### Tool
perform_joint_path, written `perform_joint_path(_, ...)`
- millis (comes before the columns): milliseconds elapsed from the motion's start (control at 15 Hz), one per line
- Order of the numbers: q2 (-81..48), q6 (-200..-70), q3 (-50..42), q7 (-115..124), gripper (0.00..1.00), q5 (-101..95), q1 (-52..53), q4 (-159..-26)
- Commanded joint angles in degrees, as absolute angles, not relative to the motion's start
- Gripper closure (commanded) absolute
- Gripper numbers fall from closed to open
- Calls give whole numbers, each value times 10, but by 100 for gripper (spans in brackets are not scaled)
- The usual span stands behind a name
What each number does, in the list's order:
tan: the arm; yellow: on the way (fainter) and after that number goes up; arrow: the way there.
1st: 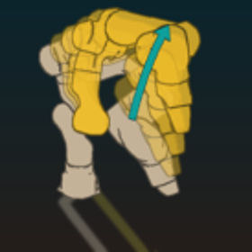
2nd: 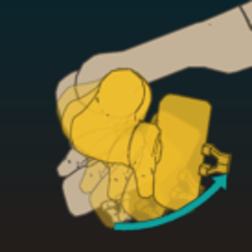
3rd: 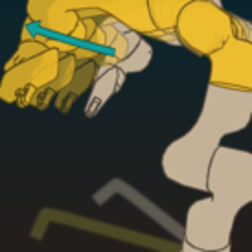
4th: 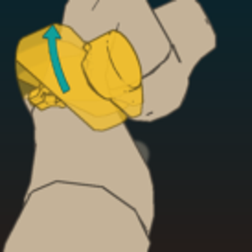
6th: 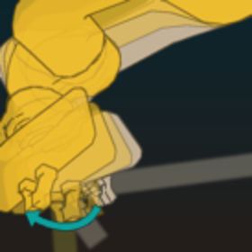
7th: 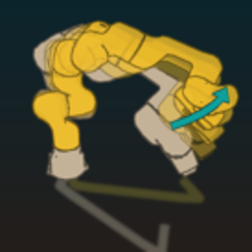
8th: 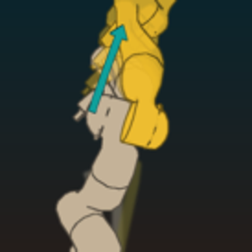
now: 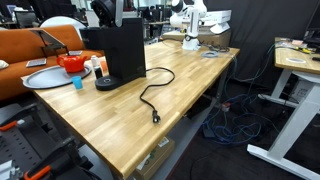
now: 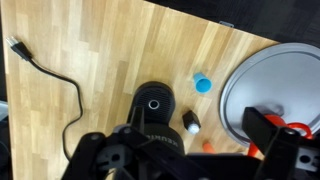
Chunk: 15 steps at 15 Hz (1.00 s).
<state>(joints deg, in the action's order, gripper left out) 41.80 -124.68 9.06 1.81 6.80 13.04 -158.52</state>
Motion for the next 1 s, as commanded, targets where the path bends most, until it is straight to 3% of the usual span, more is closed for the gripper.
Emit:
perform_joint_path(0,369,-1301,124,27,0,96,174,-1562)
perform_joint_path(267,301,-1362,172,55,0,71,189,-1531)
perform_joint_path(933,316,-1356,164,57,0,74,192,-1548)
